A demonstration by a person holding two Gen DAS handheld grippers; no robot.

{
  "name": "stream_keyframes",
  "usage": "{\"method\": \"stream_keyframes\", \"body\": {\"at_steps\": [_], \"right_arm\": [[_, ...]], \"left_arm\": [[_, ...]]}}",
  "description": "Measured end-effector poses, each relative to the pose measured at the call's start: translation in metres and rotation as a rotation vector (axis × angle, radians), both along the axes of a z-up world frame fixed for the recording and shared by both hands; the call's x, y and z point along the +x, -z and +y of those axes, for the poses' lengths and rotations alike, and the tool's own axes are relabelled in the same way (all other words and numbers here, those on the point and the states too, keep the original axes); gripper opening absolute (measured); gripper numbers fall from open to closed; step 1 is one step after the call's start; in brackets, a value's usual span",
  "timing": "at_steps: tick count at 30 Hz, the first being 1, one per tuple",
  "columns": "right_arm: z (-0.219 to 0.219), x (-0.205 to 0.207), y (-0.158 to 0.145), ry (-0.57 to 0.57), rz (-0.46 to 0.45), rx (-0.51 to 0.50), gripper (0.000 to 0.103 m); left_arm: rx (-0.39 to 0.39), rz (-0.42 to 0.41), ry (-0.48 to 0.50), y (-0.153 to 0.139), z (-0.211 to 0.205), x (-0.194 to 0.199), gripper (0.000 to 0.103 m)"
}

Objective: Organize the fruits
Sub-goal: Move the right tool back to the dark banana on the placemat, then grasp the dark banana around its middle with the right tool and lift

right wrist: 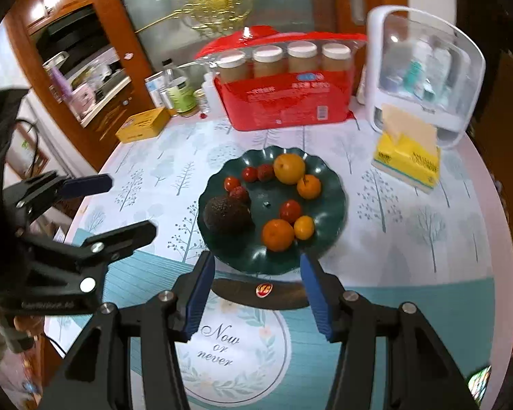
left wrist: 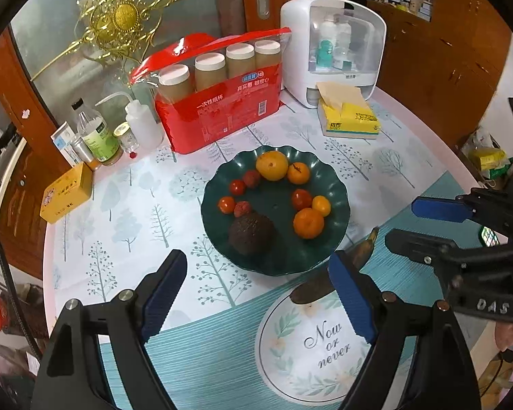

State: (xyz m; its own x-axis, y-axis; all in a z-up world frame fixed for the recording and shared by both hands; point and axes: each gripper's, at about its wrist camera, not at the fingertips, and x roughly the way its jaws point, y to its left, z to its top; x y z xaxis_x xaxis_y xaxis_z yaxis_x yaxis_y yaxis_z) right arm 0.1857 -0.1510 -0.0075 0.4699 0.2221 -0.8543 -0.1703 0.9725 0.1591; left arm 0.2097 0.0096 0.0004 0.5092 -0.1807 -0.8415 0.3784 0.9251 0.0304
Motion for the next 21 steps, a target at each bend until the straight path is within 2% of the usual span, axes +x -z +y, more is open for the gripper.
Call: {"method": "stream_keyframes", "body": {"at_steps": [5,13,21], "right_arm": [[0.002,-0.004,0.022,0.103,0.058,0.014,0.053],[-0.014,-0.014,0.081,0.297,0.185,0.134,0.053],[-0.044,-0.008,0.133,0.533,0.261,0.268,0.053]], "left_arm": [[-0.014,-0.034,-0.003,0.016,0.007,-0.012,0.086],[-0.032,-0.093,-0.082,0.060,0.012,-0.019,0.086],[-0.035,-0.078,-0.144,0.095,0.016,-0.017,0.086]]}}
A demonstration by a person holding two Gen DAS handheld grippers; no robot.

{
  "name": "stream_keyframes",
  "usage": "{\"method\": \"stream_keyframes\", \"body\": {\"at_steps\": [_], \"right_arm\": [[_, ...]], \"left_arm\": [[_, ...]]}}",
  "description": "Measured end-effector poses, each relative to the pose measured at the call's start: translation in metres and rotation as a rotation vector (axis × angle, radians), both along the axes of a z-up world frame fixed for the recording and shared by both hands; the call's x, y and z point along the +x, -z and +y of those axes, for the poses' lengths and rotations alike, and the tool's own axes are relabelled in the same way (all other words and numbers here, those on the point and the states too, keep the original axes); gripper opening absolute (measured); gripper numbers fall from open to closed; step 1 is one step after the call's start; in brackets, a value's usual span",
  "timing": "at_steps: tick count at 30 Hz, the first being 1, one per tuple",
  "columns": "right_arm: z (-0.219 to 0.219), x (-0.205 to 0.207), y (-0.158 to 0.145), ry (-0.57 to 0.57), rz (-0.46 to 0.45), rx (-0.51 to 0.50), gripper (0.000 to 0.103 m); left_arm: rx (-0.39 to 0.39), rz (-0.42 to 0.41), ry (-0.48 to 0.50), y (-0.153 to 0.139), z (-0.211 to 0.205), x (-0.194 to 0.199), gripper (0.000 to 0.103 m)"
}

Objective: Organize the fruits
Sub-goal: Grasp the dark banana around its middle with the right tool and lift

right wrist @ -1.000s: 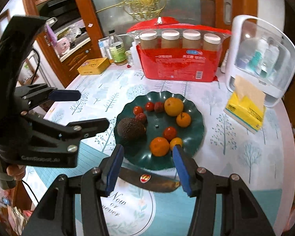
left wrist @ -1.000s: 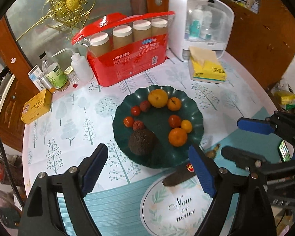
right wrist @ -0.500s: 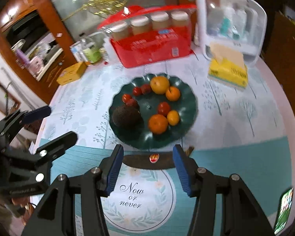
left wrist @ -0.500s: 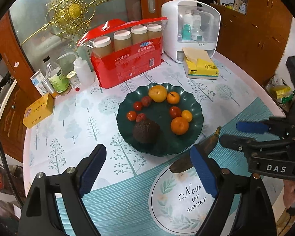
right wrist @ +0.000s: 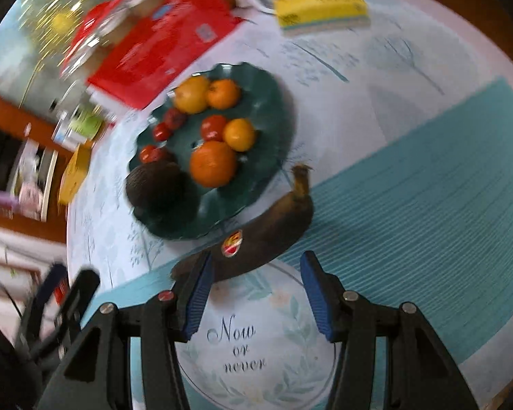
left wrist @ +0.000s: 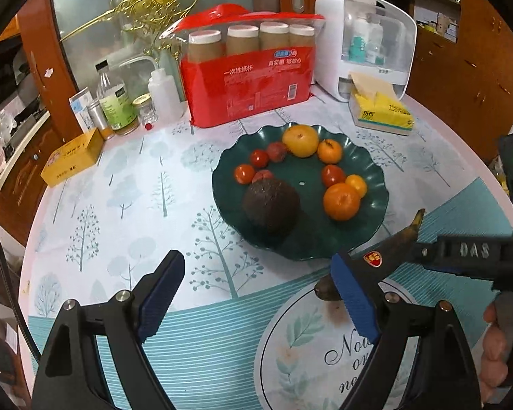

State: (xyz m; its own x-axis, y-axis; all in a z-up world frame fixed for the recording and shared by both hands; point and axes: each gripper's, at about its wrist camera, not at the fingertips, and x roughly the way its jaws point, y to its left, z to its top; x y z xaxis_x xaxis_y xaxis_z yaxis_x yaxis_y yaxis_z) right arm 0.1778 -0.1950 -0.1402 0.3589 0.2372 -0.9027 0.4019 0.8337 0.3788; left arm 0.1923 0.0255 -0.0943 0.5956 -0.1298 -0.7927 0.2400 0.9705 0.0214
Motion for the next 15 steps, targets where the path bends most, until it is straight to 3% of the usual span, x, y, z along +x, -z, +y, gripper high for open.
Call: {"method": "stream_keyframes", "body": {"at_steps": [7,15], "right_arm": [[-0.009,0.009,0.029,0.099,0.040,0.026,0.053],[-0.004,0.018,0.033,0.117,-0.004,0.006,0.053]], "left_arm": [[-0.022,0.038,-0.020,0.016,0.008,0.003,0.086],[-0.048,0.090,-0.054,0.031,0.012,0.005,0.086]]}}
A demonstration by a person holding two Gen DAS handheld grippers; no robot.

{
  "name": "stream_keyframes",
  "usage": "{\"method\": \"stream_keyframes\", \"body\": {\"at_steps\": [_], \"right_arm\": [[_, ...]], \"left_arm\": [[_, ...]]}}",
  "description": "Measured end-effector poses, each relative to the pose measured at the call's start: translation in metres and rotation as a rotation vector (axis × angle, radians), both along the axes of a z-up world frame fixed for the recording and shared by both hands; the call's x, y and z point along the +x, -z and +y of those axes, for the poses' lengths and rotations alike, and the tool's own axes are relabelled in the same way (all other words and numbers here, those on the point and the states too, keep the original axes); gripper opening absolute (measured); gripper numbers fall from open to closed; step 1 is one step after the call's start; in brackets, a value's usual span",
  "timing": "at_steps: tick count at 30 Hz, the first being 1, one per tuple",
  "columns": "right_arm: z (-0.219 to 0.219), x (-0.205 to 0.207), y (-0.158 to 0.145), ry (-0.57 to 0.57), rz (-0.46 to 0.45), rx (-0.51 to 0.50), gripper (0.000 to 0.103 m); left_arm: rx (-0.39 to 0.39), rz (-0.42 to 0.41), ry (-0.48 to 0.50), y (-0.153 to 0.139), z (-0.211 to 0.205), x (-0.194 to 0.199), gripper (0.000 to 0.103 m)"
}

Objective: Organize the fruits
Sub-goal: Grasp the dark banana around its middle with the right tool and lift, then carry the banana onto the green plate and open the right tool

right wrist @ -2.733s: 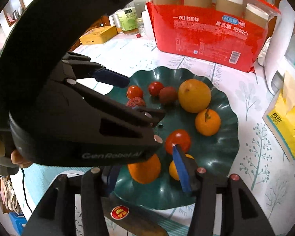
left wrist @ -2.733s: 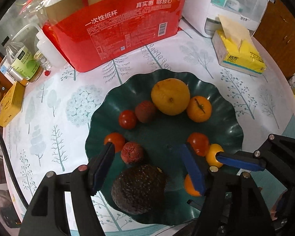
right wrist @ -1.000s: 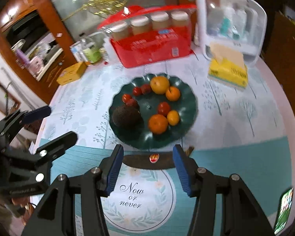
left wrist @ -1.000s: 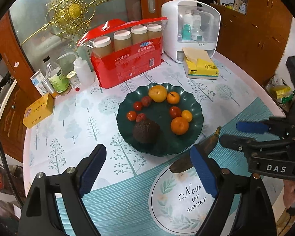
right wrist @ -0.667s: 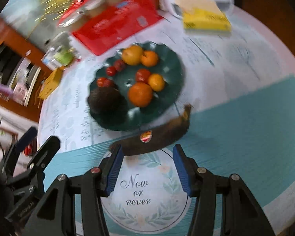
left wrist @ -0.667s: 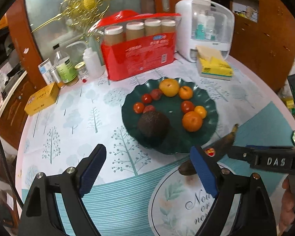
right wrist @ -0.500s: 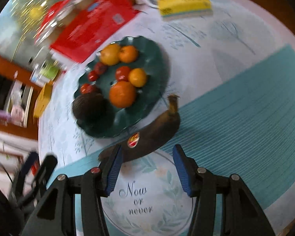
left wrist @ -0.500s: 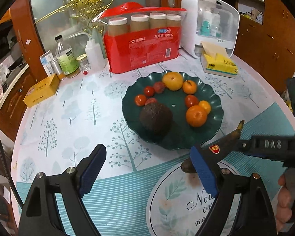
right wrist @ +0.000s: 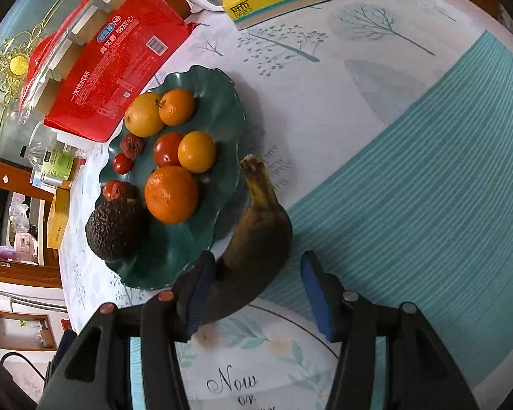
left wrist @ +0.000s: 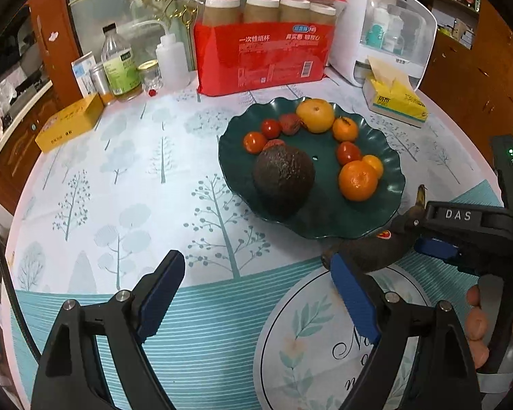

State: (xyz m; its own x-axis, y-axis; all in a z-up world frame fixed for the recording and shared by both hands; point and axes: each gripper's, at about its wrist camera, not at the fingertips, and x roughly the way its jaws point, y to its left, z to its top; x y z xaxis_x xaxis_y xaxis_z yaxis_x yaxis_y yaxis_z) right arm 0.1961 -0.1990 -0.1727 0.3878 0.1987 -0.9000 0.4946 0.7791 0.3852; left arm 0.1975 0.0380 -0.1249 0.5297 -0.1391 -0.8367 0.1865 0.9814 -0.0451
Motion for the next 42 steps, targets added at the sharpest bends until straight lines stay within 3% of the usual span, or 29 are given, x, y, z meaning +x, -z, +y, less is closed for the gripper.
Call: {"method": "stream_keyframes", "body": {"at_steps": [6,8,10,19,29,38,42], "right_arm": [[0.000,0.009,0.001,0.012,-0.037,0.005,0.053],[0.000,0.012,0.002,0.009,-0.050,0.002,0.049],[0.001,0.014,0.002,-0.002,-0.065,-0.005,0.037],[0.003,0.001,-0.011,-0.062,-0.108,-0.020,0.033],[0.023,-0.015,-0.066,-0.219,-0.175,-0.192,0.030],[0.046,-0.002,-0.137,-0.396,-0.268,-0.272,0.030],[0.060,0.018,-0.151,-0.477,-0.254,-0.308,0.030]], "left_arm": [[0.011,0.009,-0.002,0.003,-0.001,0.000,0.086],[0.013,0.014,-0.003,0.004,-0.001,-0.001,0.086],[0.014,0.017,-0.005,0.004,-0.001,-0.002,0.086],[0.036,0.003,-0.015,-0.001,0.002,-0.010,0.086],[0.045,-0.007,-0.007,-0.014,0.004,-0.018,0.086],[-0.005,-0.081,-0.001,-0.067,0.009,0.003,0.087],[-0.015,-0.113,-0.003,-0.086,0.011,0.020,0.091]]}}
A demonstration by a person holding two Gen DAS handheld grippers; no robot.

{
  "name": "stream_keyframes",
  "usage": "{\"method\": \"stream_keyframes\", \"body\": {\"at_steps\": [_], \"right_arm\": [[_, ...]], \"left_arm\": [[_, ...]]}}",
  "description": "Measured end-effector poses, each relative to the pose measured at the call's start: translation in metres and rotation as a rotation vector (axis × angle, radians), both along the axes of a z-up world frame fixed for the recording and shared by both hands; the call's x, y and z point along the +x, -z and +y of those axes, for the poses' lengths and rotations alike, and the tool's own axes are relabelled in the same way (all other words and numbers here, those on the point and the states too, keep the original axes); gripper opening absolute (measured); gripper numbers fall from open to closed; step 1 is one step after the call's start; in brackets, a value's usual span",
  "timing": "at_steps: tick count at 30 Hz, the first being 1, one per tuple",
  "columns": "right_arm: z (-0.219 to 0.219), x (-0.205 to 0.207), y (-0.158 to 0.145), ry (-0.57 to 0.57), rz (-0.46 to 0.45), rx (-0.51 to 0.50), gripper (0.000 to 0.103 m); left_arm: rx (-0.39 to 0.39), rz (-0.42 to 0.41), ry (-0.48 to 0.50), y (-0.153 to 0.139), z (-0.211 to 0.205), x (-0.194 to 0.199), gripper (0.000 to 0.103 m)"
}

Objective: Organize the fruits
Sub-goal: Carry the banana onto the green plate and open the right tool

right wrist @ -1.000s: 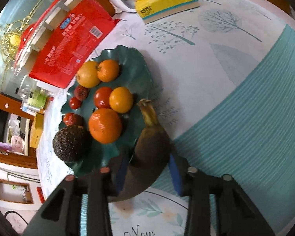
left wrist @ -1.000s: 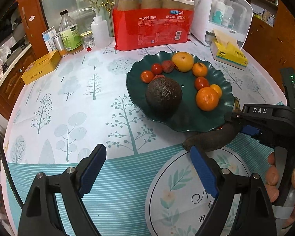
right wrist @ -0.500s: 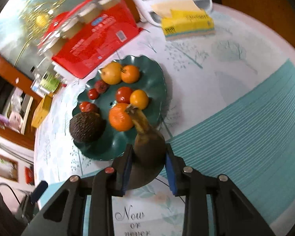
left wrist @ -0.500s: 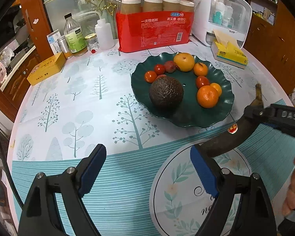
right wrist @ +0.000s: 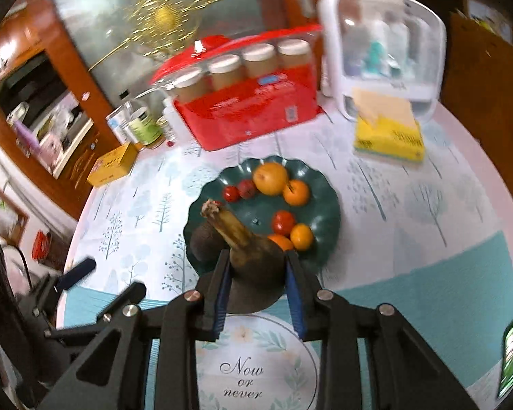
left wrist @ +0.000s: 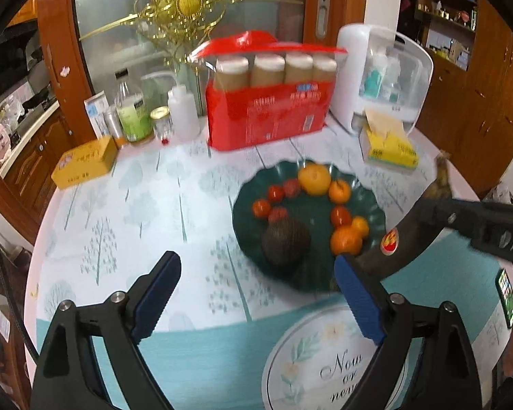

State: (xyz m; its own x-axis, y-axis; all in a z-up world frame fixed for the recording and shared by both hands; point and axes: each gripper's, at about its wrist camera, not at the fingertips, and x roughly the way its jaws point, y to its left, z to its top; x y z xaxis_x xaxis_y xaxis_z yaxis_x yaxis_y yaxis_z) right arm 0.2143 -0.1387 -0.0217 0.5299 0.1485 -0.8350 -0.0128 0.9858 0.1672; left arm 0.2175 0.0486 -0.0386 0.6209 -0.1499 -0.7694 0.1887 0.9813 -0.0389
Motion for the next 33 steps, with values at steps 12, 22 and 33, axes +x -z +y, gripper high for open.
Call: {"method": "stream_keyframes", "body": {"at_steps": [12,22,33], "right_arm": [[0.027,0.082,0.050,-0.133,0.198,-0.106,0.030],[0.025,0.129,0.087,-0.104,0.212,-0.073,0.031],[0.020,0.134,0.110,-0.064,0.199,-0.034,0.048]], "left_arm": [[-0.010,0.043,-0.002,0.006,-0.003,0.054,0.091],[-0.022,0.109,-0.065,0.044,0.004,0.098,0.091],[-0.053,0.174,-0.133,0.078,0.009,0.128,0.098]]}}
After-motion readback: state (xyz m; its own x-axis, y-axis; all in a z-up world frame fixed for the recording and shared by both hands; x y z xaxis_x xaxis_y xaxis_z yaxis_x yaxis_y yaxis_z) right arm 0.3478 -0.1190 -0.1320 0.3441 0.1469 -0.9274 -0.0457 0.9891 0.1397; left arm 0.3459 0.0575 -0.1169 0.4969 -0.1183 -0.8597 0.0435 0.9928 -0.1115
